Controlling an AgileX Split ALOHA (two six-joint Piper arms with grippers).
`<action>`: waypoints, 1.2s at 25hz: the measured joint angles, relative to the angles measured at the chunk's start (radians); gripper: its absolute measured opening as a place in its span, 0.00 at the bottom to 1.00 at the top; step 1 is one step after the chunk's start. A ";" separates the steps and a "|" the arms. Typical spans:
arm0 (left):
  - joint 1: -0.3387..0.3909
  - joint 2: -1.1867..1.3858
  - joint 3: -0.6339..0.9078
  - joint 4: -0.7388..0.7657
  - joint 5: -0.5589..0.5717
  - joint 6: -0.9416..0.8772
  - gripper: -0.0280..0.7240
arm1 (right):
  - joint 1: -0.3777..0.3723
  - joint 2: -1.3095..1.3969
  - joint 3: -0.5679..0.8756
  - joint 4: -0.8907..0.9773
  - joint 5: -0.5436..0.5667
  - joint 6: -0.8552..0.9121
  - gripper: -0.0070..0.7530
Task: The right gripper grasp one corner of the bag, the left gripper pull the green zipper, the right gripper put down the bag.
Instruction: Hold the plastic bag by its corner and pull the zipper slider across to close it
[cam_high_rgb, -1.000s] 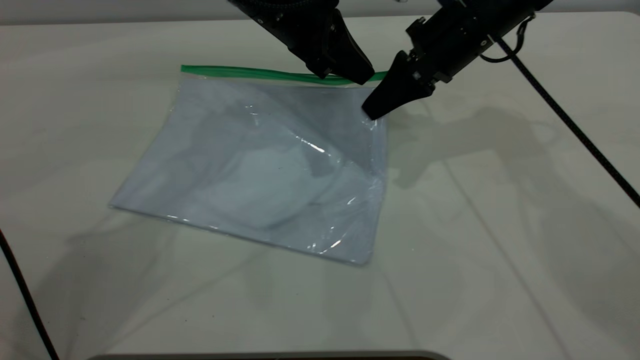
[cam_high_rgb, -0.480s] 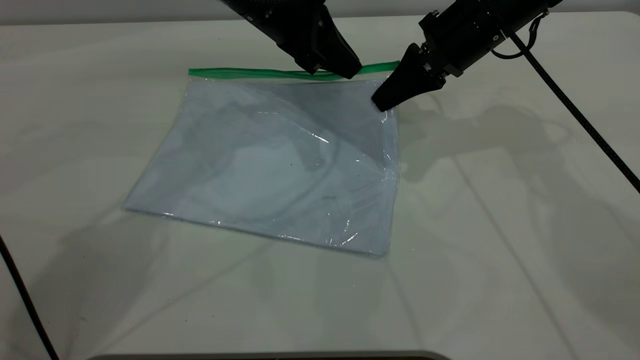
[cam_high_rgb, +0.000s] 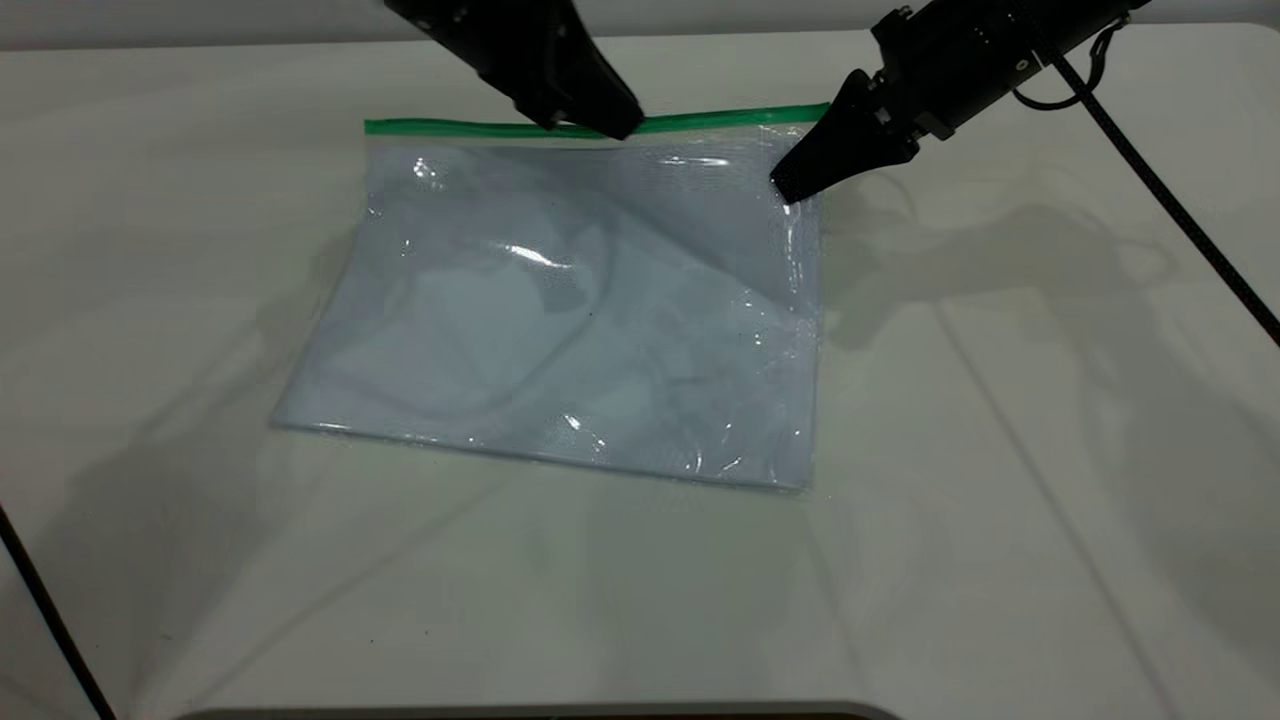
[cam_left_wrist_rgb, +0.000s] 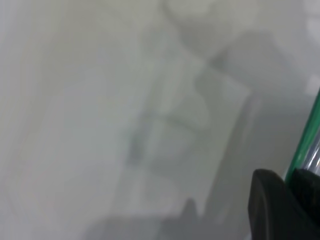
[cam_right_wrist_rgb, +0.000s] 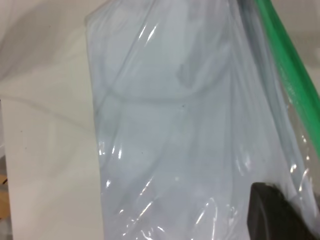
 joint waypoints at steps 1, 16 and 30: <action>0.008 0.000 0.000 0.002 0.000 0.000 0.18 | -0.004 0.000 0.000 0.000 -0.002 0.000 0.05; 0.114 0.000 0.000 0.188 -0.009 -0.123 0.19 | -0.024 0.000 0.000 -0.044 -0.086 -0.001 0.05; 0.050 0.000 0.000 0.177 0.007 -0.134 0.57 | -0.024 0.000 0.000 -0.042 -0.062 -0.001 0.05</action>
